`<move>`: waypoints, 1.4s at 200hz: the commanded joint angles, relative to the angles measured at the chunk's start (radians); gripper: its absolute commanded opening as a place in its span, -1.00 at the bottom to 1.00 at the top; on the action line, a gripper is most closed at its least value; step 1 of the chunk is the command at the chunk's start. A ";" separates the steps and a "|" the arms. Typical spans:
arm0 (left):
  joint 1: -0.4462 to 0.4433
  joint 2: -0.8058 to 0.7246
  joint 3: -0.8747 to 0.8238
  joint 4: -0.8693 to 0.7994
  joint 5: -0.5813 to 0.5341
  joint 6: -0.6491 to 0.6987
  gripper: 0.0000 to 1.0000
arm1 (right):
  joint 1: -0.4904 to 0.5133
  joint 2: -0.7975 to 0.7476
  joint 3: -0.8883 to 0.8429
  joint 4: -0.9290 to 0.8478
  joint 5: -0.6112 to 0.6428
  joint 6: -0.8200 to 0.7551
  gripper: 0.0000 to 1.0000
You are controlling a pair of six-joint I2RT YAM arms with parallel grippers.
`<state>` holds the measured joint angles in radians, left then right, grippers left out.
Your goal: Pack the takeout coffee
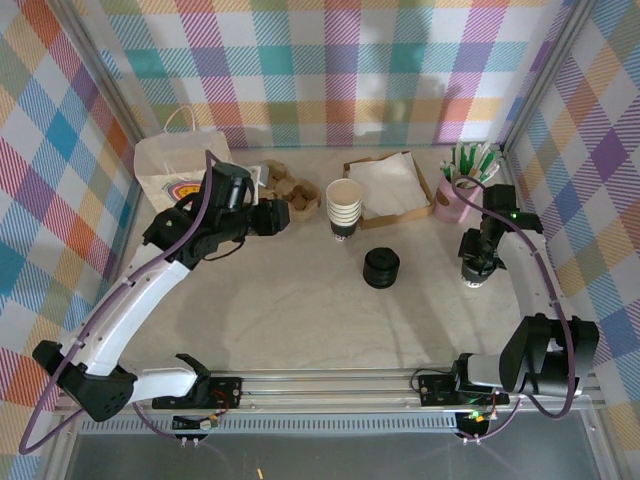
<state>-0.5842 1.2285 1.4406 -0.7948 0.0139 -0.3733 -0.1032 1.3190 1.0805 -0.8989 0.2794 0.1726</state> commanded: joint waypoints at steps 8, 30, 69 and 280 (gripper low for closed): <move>0.016 -0.045 -0.019 -0.024 0.006 0.028 -0.17 | -0.029 0.017 0.002 0.057 0.005 -0.016 0.00; 0.019 -0.057 -0.031 -0.017 0.009 0.039 -0.17 | -0.032 0.022 -0.012 0.074 -0.003 -0.012 0.04; 0.029 -0.074 -0.049 -0.006 -0.001 0.048 -0.17 | -0.038 0.041 -0.027 0.080 -0.051 0.004 0.10; 0.054 -0.026 0.185 -0.198 -0.337 0.042 -0.15 | 0.075 -0.064 0.378 -0.304 -0.153 0.123 0.58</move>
<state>-0.5468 1.1683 1.5364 -0.9012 -0.2028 -0.3431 -0.0986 1.3064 1.3464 -1.1110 0.1780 0.2550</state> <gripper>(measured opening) 0.427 0.807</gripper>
